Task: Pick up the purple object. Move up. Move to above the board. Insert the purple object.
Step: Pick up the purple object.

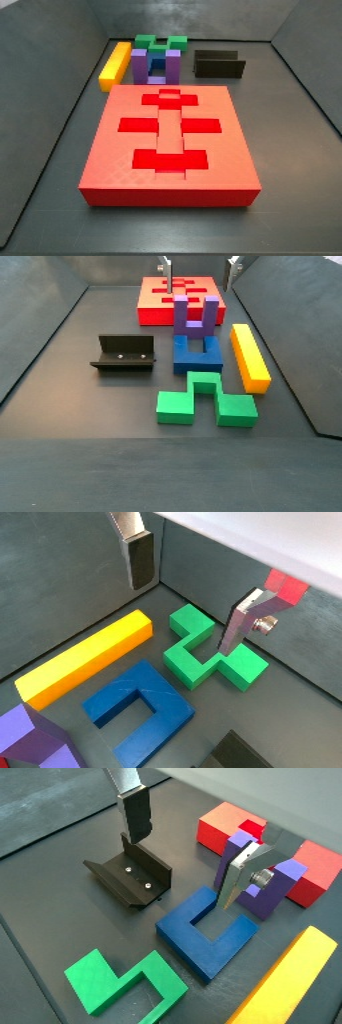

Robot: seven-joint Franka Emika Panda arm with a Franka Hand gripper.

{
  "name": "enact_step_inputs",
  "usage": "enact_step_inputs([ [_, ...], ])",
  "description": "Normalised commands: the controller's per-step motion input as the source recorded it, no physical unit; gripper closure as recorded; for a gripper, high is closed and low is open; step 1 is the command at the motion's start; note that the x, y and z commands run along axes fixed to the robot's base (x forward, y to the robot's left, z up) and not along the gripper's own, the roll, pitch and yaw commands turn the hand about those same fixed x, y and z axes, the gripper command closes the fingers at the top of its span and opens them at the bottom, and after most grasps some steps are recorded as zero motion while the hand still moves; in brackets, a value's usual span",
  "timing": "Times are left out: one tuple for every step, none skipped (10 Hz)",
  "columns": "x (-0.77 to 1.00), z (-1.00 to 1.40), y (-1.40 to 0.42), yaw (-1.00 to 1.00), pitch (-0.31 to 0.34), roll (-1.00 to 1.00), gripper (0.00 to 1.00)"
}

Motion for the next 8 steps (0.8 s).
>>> enact_step_inputs([
  [0.05,0.00,-0.01,0.00,0.010,0.00,0.00],
  [0.13,-0.07,-0.15,-0.09,0.000,0.00,0.00],
  [0.36,-0.18,-0.30,-0.22,0.000,0.00,0.00],
  [0.53,-0.21,-0.46,-0.18,0.000,0.01,0.00],
  [0.57,-0.25,-0.47,-0.13,0.000,0.00,0.00],
  [0.53,-0.30,-0.46,-0.13,-0.034,0.00,0.00],
  [0.47,-0.31,-0.52,-0.08,-0.053,0.00,0.00],
  [0.13,-0.31,-0.67,0.01,-0.059,0.03,0.00],
])
